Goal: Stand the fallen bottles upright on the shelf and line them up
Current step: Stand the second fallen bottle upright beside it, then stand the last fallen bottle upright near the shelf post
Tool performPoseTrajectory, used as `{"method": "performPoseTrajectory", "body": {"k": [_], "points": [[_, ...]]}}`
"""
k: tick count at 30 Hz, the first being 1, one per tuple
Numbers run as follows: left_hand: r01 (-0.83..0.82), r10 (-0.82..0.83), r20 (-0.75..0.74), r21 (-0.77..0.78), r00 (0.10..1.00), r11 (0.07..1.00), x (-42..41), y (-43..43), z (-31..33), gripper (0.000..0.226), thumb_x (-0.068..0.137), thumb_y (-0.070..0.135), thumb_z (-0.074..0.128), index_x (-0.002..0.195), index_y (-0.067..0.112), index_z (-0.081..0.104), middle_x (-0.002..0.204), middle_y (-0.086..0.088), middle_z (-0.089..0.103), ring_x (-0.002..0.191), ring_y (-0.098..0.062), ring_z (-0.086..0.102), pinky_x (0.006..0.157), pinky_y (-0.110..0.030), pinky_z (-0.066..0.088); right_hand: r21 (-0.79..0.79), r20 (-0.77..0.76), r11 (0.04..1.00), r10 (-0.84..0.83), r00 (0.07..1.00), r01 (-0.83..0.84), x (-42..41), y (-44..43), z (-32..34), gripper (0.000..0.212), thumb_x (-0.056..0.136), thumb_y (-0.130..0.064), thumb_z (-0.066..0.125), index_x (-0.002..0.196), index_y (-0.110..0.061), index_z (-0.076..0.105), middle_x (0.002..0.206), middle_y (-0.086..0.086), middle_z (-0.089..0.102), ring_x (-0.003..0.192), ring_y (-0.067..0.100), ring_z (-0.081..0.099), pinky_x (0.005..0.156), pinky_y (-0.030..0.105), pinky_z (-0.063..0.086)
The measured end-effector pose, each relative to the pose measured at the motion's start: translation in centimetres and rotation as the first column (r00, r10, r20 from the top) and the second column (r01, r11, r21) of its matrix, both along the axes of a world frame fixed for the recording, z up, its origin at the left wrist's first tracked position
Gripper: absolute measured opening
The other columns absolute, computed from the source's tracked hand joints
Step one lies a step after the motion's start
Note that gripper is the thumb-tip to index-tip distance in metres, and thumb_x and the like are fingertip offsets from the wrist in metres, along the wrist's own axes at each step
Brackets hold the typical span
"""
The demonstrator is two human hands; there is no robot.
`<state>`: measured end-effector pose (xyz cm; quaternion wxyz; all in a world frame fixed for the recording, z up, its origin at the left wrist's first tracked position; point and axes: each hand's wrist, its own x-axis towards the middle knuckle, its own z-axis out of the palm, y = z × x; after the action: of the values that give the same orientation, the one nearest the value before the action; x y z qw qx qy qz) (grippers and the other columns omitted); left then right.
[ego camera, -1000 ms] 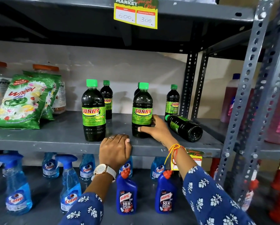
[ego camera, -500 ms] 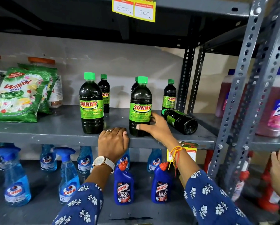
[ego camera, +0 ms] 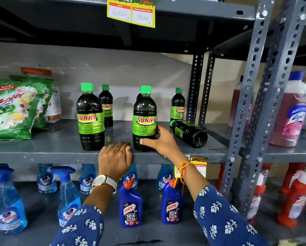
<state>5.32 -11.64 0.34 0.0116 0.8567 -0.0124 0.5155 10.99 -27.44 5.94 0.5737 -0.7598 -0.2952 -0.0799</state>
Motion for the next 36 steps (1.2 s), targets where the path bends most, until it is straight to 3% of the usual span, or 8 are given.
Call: {"method": "performPoseTrajectory", "body": {"k": [3,7,11,15,18,22,26,36], "points": [[0.051,-0.044,0.076,-0.094,0.996,0.994,0.0,0.0,0.0,0.039,0.091,0.022,0.034,0.091,0.004,0.068,0.095,-0.016,0.071,0.078,-0.031,0.066,0.068,-0.037,0.047,0.115,-0.008,0.991,-0.062,0.998,0.063,-0.2,-1.2,1.2,0.053,0.066,-0.052,0.075,0.109,-0.031,0.05,0.101,-0.021,0.056,0.091,-0.006,0.054,0.075,0.013,0.044],[0.192,-0.171,0.249,-0.062,0.953,0.979,-0.7,-2.5,-1.1,0.04,0.094,0.027,0.032,0.104,0.002,0.062,0.109,-0.02,0.064,0.098,-0.034,0.057,0.091,-0.043,0.038,0.317,0.201,0.834,-0.525,0.827,0.452,1.0,-5.4,4.6,0.031,0.083,-0.034,0.064,0.098,-0.008,0.06,0.101,0.012,0.069,0.08,0.013,0.063,0.076,0.018,0.049],[0.408,-0.416,0.054,0.115,0.908,0.906,-0.5,-8.3,0.5,0.037,0.096,0.029,0.031,0.103,0.006,0.059,0.103,-0.016,0.067,0.096,-0.029,0.057,0.086,-0.035,0.04,-0.174,0.255,0.789,-0.541,0.801,0.588,3.2,-7.9,7.3,0.025,0.078,-0.028,0.064,0.088,-0.006,0.061,0.092,0.017,0.067,0.089,0.033,0.064,0.078,0.036,0.053],[0.403,-0.398,-0.079,0.049,0.914,0.914,1.3,-12.3,3.0,0.042,0.093,0.03,0.033,0.088,0.007,0.067,0.085,-0.013,0.071,0.076,-0.03,0.064,0.067,-0.037,0.044,-0.652,0.417,0.406,-0.514,0.75,0.641,4.6,-7.1,5.9,0.058,0.073,-0.044,0.066,0.12,-0.012,0.054,0.124,0.013,0.058,0.12,0.035,0.046,0.096,0.042,0.042],[0.272,-0.266,-0.191,0.009,0.945,0.962,2.5,-13.0,3.1,0.04,0.095,0.032,0.035,0.079,0.013,0.066,0.072,-0.012,0.069,0.064,-0.033,0.063,0.046,-0.033,0.041,-0.686,0.514,0.263,-0.485,0.708,0.678,5.6,-6.8,4.5,0.047,0.078,-0.039,0.062,0.118,-0.015,0.057,0.125,0.009,0.058,0.126,0.032,0.04,0.095,0.043,0.036],[0.308,-0.307,-0.148,-0.02,0.94,0.951,3.1,-12.6,2.4,0.042,0.091,0.033,0.032,0.066,0.014,0.059,0.06,-0.012,0.064,0.052,-0.034,0.058,0.04,-0.029,0.032,-0.482,0.422,0.529,-0.558,0.714,0.698,6.7,-8.6,3.8,0.051,0.065,-0.043,0.074,0.104,-0.012,0.063,0.106,0.013,0.065,0.105,0.031,0.056,0.078,0.035,0.048],[0.315,-0.316,-0.103,-0.032,0.943,0.949,3.4,-12.6,2.4,0.042,0.089,0.031,0.03,0.06,0.015,0.054,0.055,-0.01,0.062,0.048,-0.032,0.056,0.04,-0.028,0.03,-0.035,0.125,0.882,-0.462,0.878,0.469,7.6,-10.7,2.9,0.051,0.056,-0.048,0.075,0.096,-0.019,0.062,0.09,0.004,0.069,0.083,0.022,0.064,0.071,0.032,0.051],[0.278,-0.281,-0.037,-0.066,0.959,0.958,3.5,-13.1,1.8,0.039,0.087,0.028,0.033,0.058,0.015,0.055,0.053,-0.006,0.061,0.045,-0.026,0.055,0.04,-0.022,0.032,0.06,0.035,0.973,-0.227,0.973,0.224,7.8,-11.7,0.9,0.057,0.064,-0.044,0.076,0.113,-0.027,0.05,0.097,-0.013,0.066,0.091,0.002,0.061,0.083,0.028,0.048]]}}
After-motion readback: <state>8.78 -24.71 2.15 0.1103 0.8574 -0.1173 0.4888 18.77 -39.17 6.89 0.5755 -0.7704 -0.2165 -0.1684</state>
